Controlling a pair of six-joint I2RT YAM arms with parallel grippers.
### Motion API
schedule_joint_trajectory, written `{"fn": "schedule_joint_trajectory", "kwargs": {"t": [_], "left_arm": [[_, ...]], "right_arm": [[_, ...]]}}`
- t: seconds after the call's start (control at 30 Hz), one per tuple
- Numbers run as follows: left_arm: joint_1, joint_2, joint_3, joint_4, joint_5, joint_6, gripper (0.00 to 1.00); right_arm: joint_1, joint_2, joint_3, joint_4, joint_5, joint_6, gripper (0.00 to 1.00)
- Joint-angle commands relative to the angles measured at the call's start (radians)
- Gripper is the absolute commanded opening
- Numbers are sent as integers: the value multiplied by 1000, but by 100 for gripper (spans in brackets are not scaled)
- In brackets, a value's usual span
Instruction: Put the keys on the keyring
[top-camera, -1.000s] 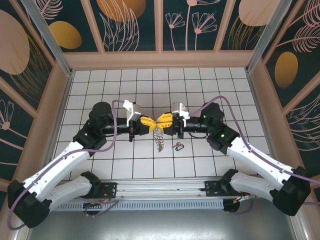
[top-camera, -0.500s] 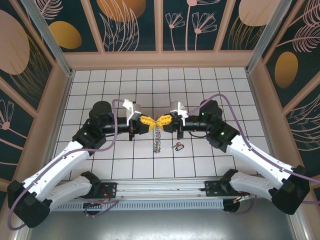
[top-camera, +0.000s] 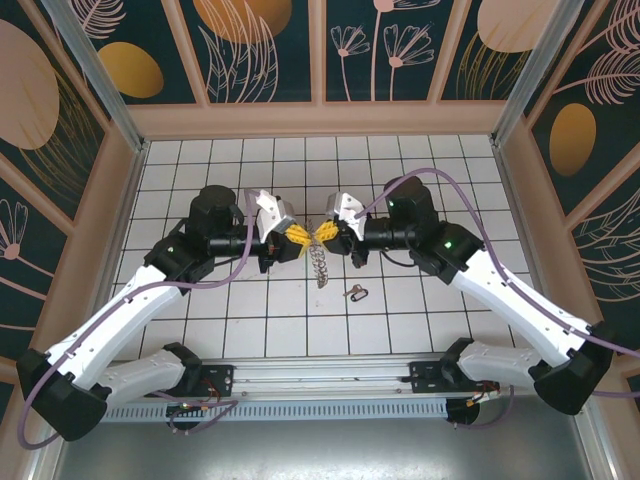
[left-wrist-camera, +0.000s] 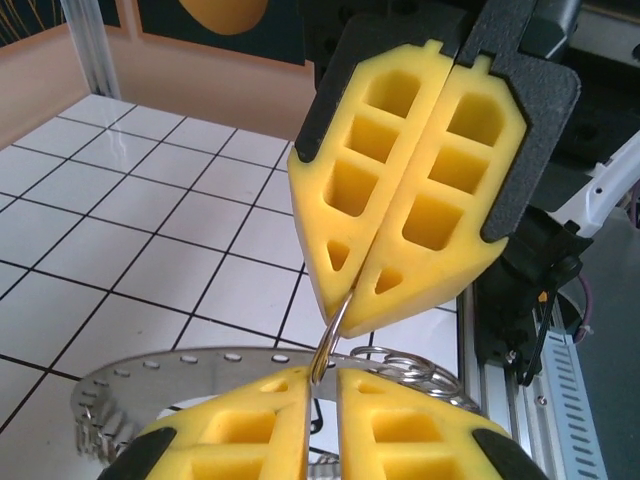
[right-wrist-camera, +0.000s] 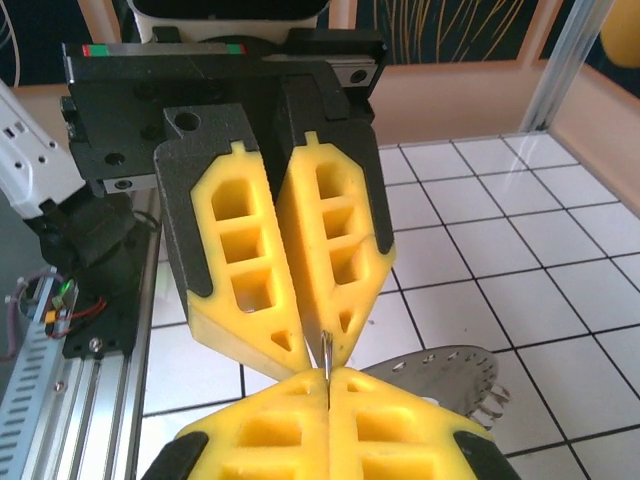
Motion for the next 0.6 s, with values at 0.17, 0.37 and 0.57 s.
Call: {"fn": "schedule_joint_trajectory", "kwargs": {"t": [0.17, 0.37, 0.57], "left_arm": [[-7, 15, 25, -12, 32, 23, 16], [-9, 31, 22, -6, 32, 29, 0], [-9, 33, 20, 6, 38, 34, 0]], "right_arm": [[41, 77, 126, -147, 48, -98, 0], [53, 91, 142, -173, 58, -124, 0], [60, 75, 128, -175, 88, -125, 0]]}}
